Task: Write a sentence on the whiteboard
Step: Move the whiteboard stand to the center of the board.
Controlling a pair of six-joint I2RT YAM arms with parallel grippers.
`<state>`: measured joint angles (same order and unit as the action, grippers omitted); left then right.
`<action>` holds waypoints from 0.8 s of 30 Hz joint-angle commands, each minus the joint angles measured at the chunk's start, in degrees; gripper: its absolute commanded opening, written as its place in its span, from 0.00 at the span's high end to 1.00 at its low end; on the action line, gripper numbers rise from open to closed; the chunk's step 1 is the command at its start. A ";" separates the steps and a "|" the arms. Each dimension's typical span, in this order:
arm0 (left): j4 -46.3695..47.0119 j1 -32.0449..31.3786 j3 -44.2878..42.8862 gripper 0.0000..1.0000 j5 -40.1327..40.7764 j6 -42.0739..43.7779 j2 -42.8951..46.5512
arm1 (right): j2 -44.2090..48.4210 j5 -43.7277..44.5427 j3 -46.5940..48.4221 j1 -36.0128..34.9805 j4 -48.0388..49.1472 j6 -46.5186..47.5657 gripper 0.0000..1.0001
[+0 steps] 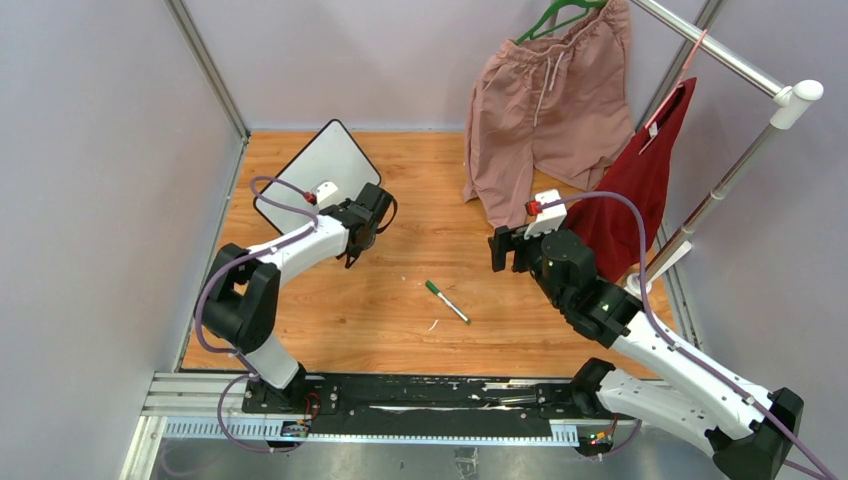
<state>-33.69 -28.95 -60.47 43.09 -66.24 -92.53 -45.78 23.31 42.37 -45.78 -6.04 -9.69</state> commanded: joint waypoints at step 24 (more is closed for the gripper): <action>1.12 4.61 -1.31 0.51 0.89 -0.56 -7.79 | 1.49 0.04 -1.34 -0.76 0.04 0.16 0.14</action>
<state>-33.76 -25.78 -62.33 42.57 -67.29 -98.78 -45.10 23.11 41.71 -45.78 -6.04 -9.67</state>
